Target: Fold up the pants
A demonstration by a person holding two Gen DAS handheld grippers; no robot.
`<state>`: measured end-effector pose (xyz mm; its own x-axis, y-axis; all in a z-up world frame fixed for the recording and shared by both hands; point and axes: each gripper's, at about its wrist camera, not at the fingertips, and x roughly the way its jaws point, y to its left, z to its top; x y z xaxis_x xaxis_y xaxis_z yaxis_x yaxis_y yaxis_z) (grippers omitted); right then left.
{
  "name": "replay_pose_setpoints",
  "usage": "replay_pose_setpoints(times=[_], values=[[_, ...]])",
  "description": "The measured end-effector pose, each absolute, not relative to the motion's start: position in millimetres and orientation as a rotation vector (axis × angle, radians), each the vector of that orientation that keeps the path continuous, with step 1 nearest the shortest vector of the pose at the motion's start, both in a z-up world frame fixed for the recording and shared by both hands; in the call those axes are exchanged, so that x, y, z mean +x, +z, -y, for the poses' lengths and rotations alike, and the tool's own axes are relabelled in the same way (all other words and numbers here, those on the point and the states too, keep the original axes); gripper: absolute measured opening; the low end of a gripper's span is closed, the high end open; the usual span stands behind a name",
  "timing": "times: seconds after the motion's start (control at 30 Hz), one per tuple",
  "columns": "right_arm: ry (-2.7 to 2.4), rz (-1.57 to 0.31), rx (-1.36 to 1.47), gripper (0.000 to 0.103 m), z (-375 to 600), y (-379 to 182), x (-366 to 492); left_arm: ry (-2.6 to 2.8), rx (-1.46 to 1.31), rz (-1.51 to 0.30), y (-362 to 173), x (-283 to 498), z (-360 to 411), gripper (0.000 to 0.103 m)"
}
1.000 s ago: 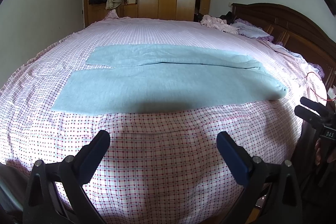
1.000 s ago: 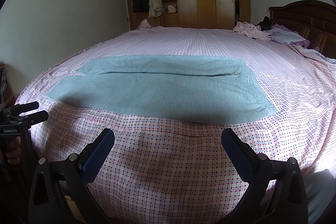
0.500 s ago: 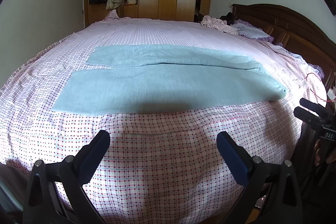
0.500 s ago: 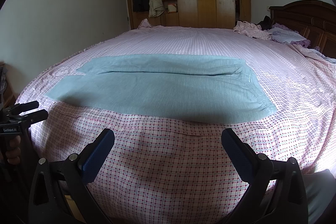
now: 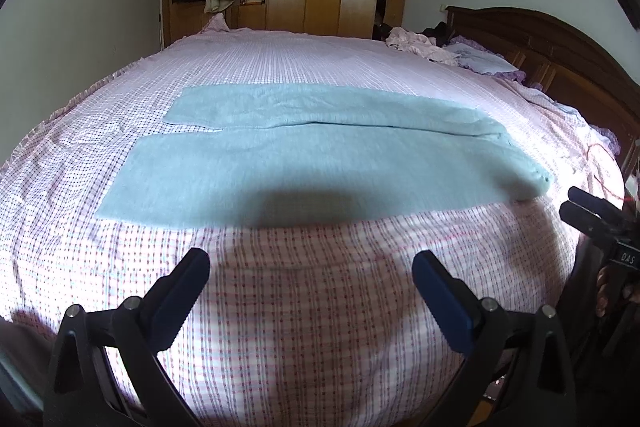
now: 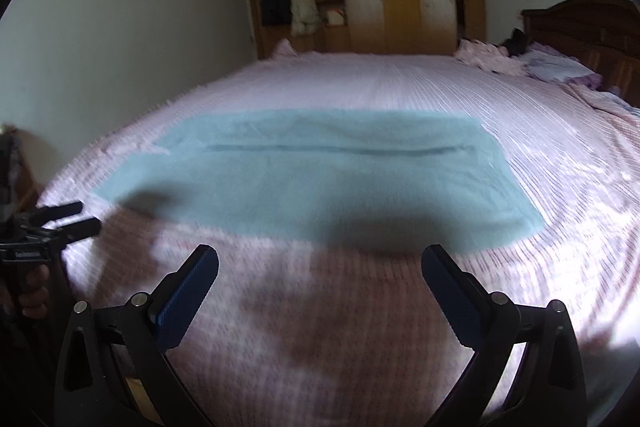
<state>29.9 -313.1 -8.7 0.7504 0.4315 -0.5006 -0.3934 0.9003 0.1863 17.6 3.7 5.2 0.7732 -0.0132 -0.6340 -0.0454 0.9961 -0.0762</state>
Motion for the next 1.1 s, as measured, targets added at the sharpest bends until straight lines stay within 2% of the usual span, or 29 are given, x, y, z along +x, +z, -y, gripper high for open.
replay_pose_setpoints(times=[0.33,0.63,0.87,1.1], values=[[0.514,-0.514,0.15,0.098,319.0,13.7,105.1,-0.024,-0.037,-0.666,35.6,94.6,-16.2,0.103],[0.628,-0.534,-0.042,0.098,302.9,54.6,191.6,-0.123,0.058,-0.74,78.1,215.3,-21.9,0.103],[0.783,-0.615,-0.176,0.098,258.4,42.4,288.9,-0.206,0.14,-0.858,49.4,325.7,-17.7,0.103],[0.853,-0.806,-0.294,0.092,209.8,-16.5,388.8,-0.283,0.203,-0.94,-8.2,404.1,-22.3,0.103]])
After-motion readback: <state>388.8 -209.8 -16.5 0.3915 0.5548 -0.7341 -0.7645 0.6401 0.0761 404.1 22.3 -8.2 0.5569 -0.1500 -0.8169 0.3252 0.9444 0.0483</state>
